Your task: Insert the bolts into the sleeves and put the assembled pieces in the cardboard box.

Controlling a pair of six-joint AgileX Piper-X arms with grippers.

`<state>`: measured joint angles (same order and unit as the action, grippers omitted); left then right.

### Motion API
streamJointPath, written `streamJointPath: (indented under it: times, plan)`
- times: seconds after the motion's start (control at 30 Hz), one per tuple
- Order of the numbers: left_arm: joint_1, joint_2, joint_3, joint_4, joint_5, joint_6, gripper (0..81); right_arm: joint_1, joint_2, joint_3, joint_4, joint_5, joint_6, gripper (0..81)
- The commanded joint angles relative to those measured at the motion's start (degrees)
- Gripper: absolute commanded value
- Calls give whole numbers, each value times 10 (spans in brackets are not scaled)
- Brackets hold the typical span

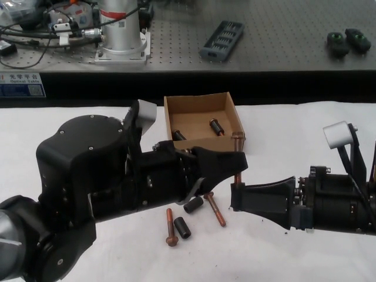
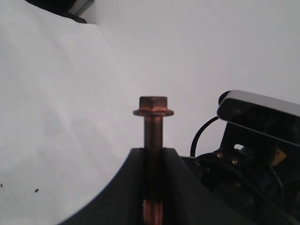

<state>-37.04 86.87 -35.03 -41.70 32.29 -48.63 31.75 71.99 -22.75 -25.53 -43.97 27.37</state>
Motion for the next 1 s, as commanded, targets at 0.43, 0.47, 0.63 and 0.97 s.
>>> streamJointPath:
  times: [0.43, 0.47, 0.63, 0.97]
  plan:
    - [-3, -1, 38, -24, 45, 118, 72, -9, -2, -3, -23, 7, 0, 26]
    - [-3, -1, 38, -33, 44, 118, 127, -9, -2, -3, -23, 7, 0, 26]
    - [-3, -1, 38, -25, 31, 119, 414, -10, -2, -3, -23, 5, 0, 26]
    - [20, -1, 38, -57, 4, 240, 426, -9, -2, -3, -23, 4, 0, 26]
